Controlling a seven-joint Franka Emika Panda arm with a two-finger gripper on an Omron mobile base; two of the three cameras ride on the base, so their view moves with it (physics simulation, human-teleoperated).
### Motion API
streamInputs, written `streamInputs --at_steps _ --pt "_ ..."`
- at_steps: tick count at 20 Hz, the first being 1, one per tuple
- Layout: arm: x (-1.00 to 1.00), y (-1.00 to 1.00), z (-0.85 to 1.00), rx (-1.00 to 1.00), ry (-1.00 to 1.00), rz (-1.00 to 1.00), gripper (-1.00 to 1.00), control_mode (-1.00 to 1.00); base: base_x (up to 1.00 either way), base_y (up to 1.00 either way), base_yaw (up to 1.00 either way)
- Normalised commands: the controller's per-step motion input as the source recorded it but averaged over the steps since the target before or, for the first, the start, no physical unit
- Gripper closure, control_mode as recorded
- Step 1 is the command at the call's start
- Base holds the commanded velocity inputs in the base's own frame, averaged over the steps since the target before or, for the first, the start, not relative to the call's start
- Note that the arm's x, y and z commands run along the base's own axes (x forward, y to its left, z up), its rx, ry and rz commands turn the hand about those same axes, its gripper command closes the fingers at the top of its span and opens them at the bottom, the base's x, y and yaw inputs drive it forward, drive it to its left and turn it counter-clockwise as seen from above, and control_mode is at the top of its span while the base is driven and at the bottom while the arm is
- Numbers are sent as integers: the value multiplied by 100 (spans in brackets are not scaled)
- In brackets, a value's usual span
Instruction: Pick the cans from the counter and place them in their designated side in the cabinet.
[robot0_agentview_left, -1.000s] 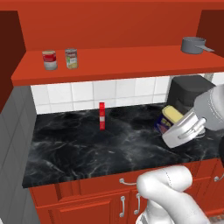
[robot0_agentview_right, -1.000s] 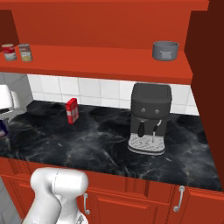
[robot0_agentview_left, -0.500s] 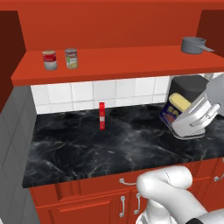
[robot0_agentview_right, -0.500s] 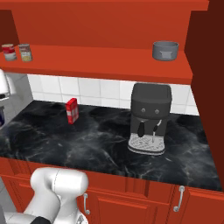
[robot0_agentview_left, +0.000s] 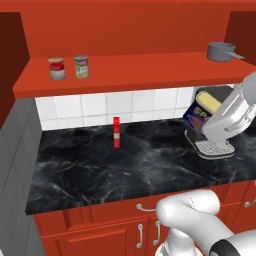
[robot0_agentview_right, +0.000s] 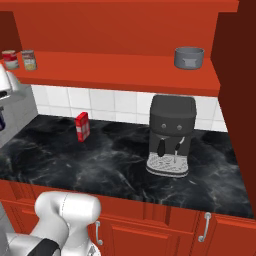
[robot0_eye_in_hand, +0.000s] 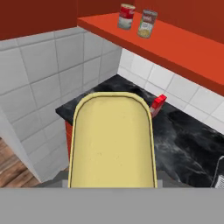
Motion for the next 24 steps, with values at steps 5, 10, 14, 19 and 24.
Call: streamInputs --at_steps 5,10,14,19,24 --pt "27 0 9 0 -5 5 100 -100 0 0 0" --pt "30 -1 7 0 -4 5 100 -100 0 0 0" --pt "22 0 5 0 -6 5 100 -100 0 0 0" --pt "4 0 0 0 -9 3 100 -100 0 0 0" --pt "0 0 0 0 -8 0 100 -100 0 0 0"
